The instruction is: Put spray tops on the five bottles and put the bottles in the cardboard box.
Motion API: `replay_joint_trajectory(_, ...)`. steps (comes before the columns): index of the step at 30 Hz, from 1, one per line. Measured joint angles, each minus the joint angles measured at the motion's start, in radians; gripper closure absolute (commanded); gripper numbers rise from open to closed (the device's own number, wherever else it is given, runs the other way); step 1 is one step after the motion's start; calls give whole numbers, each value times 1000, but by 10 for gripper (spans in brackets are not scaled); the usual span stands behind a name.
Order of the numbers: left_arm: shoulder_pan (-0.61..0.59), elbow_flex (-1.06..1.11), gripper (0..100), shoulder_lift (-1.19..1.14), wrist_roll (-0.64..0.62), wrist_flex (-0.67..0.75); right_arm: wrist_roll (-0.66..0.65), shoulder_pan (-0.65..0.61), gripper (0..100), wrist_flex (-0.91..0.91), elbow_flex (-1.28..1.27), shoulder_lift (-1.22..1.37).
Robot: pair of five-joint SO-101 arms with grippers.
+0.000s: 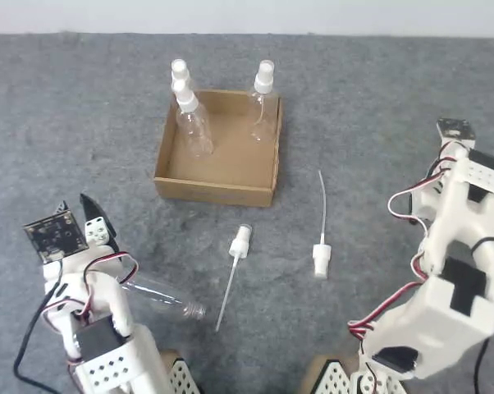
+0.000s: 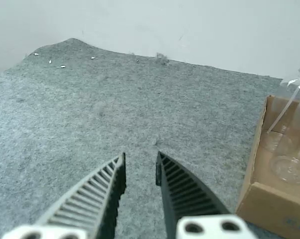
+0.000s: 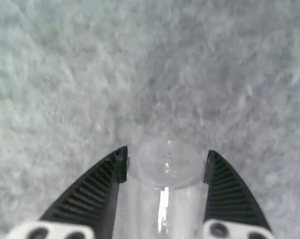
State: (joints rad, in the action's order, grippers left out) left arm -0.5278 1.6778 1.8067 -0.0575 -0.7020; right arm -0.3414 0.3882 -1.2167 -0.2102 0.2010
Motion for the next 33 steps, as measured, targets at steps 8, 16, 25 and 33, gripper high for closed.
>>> replay_joint_trajectory(8, 0, 0, 905, 0, 0, 0, 117, 25, 661, -109, 0, -29)
replay_joint_trajectory(16, 0, 0, 905, 0, 0, 0, 192, 32, 662, -272, 0, -29)
replay_joint_trajectory(25, 0, 0, 905, 0, 0, 0, 195, 37, 663, -434, -14, -29)
replay_joint_trajectory(33, 0, 0, 905, 0, 0, 0, 195, 35, 663, -446, -161, -31)
